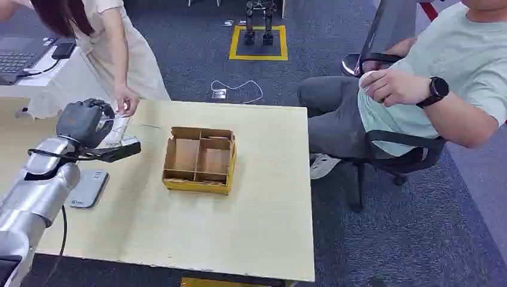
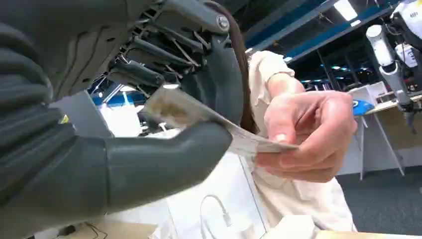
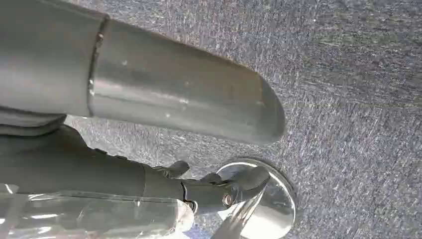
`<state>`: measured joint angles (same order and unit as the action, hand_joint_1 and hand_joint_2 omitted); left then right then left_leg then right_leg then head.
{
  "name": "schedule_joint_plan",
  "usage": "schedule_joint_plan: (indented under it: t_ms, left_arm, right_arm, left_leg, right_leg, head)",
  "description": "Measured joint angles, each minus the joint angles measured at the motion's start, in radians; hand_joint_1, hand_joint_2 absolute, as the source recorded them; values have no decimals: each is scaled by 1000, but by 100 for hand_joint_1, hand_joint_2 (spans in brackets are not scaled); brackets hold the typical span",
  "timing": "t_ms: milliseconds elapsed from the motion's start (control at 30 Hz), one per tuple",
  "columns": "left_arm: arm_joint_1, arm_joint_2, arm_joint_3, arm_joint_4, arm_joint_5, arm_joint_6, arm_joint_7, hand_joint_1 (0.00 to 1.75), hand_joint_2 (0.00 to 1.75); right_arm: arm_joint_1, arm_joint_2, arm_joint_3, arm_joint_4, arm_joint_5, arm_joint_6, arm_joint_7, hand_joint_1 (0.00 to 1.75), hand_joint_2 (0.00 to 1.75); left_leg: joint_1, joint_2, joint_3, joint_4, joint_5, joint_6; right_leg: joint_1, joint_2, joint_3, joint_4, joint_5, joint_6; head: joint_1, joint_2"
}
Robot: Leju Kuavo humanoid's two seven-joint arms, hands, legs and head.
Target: Pass the card to the sensor for recognition and then transmit it.
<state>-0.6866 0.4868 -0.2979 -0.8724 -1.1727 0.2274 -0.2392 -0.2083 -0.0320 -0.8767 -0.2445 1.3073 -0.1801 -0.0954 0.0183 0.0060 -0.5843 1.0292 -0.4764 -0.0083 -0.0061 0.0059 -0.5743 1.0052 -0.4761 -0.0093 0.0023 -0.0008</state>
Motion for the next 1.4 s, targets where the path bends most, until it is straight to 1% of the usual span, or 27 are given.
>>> schedule_joint_plan:
  t_ms: [100,133,167,833,967,1133,1200,1333,1400]
  left_arm:
    - [-4,0,0,0,3,-3,-2,175,175]
    - [-4,0,0,0,3,-3,-2,169,175]
    - [-4,-1,0,0,3,-3,-2,175,175]
    - [-3,-1,0,0,19,-2,-16,175,175]
    - [-3,-1,0,0,16,19,-15,175,175]
    - [-3,-1,0,9,-17,54,20,175,175]
    - [-3,-1,0,20,-34,84,34,175,175]
    - [-3,0,0,67,-73,176,53,175,175]
    - [-3,0,0,81,-79,196,63,175,175]
  right_arm:
    - [0,0,1,0,0,0,0,0,0]
    - [0,0,1,0,0,0,0,0,0]
    - [0,0,1,0,0,-1,0,0,0]
    - [0,0,18,0,0,-11,14,0,0]
    - [0,0,20,0,-3,-13,17,0,0]
    - [0,0,23,0,-6,-13,18,0,0]
    - [0,0,23,0,-7,-13,19,0,0]
    - [0,0,25,0,-10,-14,21,0,0]
    - [-1,0,25,0,-13,-16,21,0,0]
  left_leg:
    - [0,0,0,0,0,0]
    - [0,0,0,0,0,0]
    - [0,0,0,0,0,0]
    - [0,0,0,0,0,0]
    - [0,0,0,0,0,0]
    - [0,0,0,0,0,0]
    - [0,0,0,0,0,0]
    - [0,0,0,0,0,0]
    - [0,0,0,0,0,0]
  right_leg:
    - [0,0,0,0,0,0]
    - [0,0,0,0,0,0]
    - [0,0,0,0,0,0]
    - [0,0,0,0,0,0]
    - [0,0,0,0,0,0]
    - [0,0,0,0,0,0]
    - [0,0,0,0,0,0]
    - [0,0,0,0,0,0]
    - [0,0,0,0,0,0]
  head:
    - [0,0]
    - [0,0]
    - [0,0]
    - [0,0]
    - [0,0]
    - [0,0]
    - [0,0]
    - [0,0]
    - [0,0]
